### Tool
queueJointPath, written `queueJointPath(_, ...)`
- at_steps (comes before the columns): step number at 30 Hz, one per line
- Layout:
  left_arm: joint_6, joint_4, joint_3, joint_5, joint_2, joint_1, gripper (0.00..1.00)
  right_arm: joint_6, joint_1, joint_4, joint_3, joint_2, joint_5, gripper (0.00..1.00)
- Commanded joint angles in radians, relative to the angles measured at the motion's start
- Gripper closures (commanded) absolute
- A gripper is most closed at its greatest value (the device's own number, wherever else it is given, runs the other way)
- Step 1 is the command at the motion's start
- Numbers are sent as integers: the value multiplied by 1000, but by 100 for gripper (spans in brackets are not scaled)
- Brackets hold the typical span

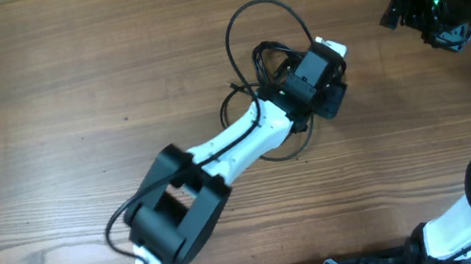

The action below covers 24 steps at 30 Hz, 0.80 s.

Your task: Untangle cables

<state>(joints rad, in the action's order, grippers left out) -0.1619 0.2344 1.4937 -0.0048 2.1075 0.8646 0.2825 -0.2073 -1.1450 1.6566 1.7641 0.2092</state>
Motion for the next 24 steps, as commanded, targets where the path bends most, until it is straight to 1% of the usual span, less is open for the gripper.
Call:
queueJointPath(1,-38,-53,-1,8,50,3,47,-26,7,-1,17,-19,17,6)
queueJointPath(3,-68,-69,-1,-48,64,3,50,-30,7,-1,17,-19,17,7)
queueJointPath(5,-99,-87,-1,-97,79,3,49,-29,7,-1,17,-19,17,7)
queueJointPath(9,-113,-116,-1,-98,104,4,48,-30,7,-1,17,-19,17,7)
queueJointPath(12,-113,-134,-1,-98,121,8,49,-30,7,0,14,-19,17,6)
queueJointPath(14,-113,-142,-1,-98,134,8,54,-30,7,2,6,-19,17,6)
queueJointPath(15,-113,-142,-1,-98,138,8,60,-32,7,3,1,-19,17,6)
queueJointPath(17,-112,-140,-1,-98,140,8,77,-36,7,5,-12,-19,17,6)
queueJointPath(21,-112,-136,-1,-131,112,7,96,-38,7,11,-29,-19,17,7)
queueJointPath(24,-112,-94,-1,-161,23,6,96,-40,7,15,-29,-19,17,7)
